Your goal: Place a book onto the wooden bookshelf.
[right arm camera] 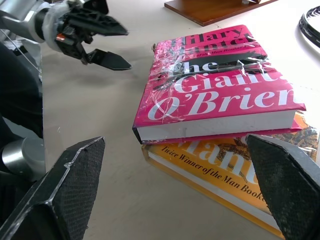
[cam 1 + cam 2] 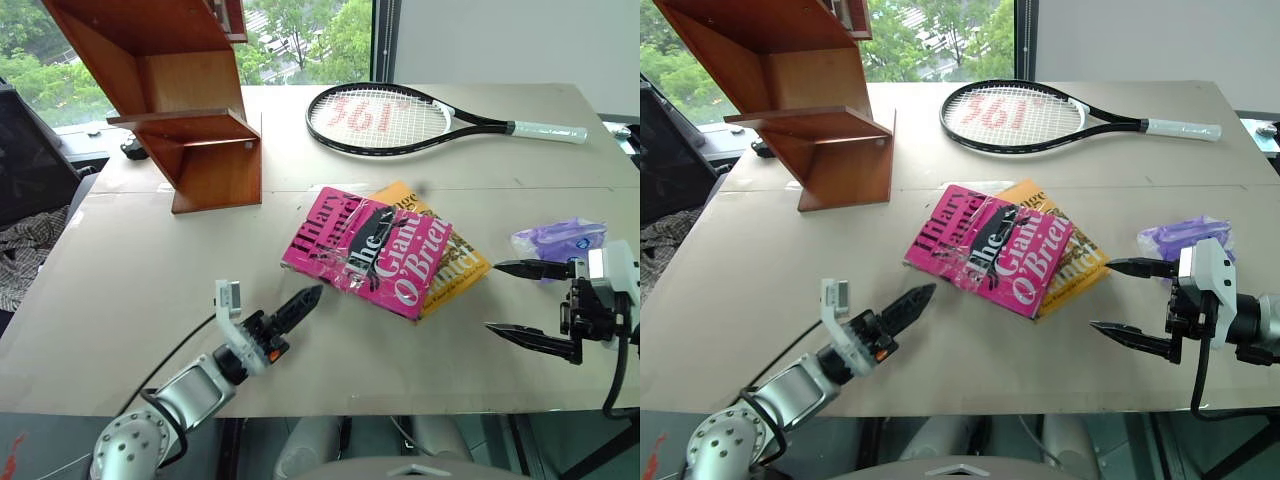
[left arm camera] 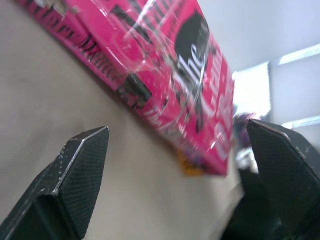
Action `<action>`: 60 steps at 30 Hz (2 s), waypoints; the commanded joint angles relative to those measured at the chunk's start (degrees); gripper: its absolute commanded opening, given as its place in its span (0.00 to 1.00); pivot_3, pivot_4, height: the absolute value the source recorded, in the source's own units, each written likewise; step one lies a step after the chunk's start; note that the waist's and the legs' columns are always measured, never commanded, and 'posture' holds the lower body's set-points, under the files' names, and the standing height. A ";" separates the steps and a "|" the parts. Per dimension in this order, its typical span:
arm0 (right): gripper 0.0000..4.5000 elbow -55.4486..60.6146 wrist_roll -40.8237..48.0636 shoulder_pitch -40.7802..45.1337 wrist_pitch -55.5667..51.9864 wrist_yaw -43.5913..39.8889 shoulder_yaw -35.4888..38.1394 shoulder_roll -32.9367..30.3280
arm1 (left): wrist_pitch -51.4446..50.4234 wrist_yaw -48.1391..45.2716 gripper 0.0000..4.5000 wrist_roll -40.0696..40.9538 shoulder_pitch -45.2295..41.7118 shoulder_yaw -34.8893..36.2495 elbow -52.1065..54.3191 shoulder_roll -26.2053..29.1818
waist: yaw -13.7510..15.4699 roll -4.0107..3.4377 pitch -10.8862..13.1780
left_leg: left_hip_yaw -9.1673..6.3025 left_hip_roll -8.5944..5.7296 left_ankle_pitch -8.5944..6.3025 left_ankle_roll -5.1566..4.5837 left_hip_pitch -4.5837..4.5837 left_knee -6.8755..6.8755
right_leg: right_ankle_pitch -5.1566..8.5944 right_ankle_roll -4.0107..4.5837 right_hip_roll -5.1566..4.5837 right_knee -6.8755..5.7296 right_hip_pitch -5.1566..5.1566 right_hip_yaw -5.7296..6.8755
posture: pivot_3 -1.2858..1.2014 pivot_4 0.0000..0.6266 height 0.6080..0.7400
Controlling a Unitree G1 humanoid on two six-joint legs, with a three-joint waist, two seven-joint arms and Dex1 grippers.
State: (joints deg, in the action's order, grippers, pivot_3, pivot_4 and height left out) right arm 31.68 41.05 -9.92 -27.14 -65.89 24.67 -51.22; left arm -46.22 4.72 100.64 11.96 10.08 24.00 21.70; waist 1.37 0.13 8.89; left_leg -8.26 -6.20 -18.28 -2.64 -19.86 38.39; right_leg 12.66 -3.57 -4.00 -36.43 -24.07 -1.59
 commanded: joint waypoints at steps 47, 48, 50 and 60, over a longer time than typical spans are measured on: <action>1.00 6.98 2.54 -5.56 4.77 7.02 3.19 6.77 | -1.17 6.70 0.01 -3.54 -26.08 4.55 -29.04 -19.21 | 2.50 -0.21 -0.92 | 0.00 -0.13 0.10 0.16 0.19 0.31 | 0.02 -0.04 -0.03 -0.25 0.27 -0.04 | 0.52 0.24 1.00; 1.00 6.94 2.55 -5.38 4.80 7.38 2.98 7.07 | -1.31 6.87 0.01 -3.48 -25.92 4.63 -28.16 -19.04 | 2.38 -0.21 -0.92 | 0.00 -0.13 0.10 0.16 0.19 0.31 | 0.02 -0.04 -0.02 -0.25 0.26 -0.05 | 0.52 0.24 1.00; 1.00 6.83 2.64 -5.05 4.86 8.04 2.70 7.55 | -1.17 7.85 0.01 -2.67 -25.42 4.64 -25.04 -18.99 | 2.21 -0.20 -0.91 | 0.00 -0.12 0.10 0.16 0.19 0.30 | 0.02 -0.04 0.00 -0.25 0.24 -0.07 | 0.52 0.24 1.00; 1.00 6.05 1.59 -3.17 6.19 10.57 0.59 9.49 | 0.41 5.54 0.01 -2.31 -25.21 6.14 -10.61 -13.03 | 2.37 0.39 -0.54 | -0.01 -0.09 0.09 0.16 0.01 0.15 | 0.02 -0.02 0.01 -0.17 -0.02 -0.06 | 0.52 0.24 1.00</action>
State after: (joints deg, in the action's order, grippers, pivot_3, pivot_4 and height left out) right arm 37.33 42.44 -13.99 -22.35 -55.95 24.97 -42.08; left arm -46.43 12.99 97.63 -11.55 14.93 8.64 7.24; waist 3.75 0.52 8.35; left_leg -8.27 -6.29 -18.19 -2.48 -19.86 38.53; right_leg 12.67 -3.59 -3.98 -36.59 -24.11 -1.64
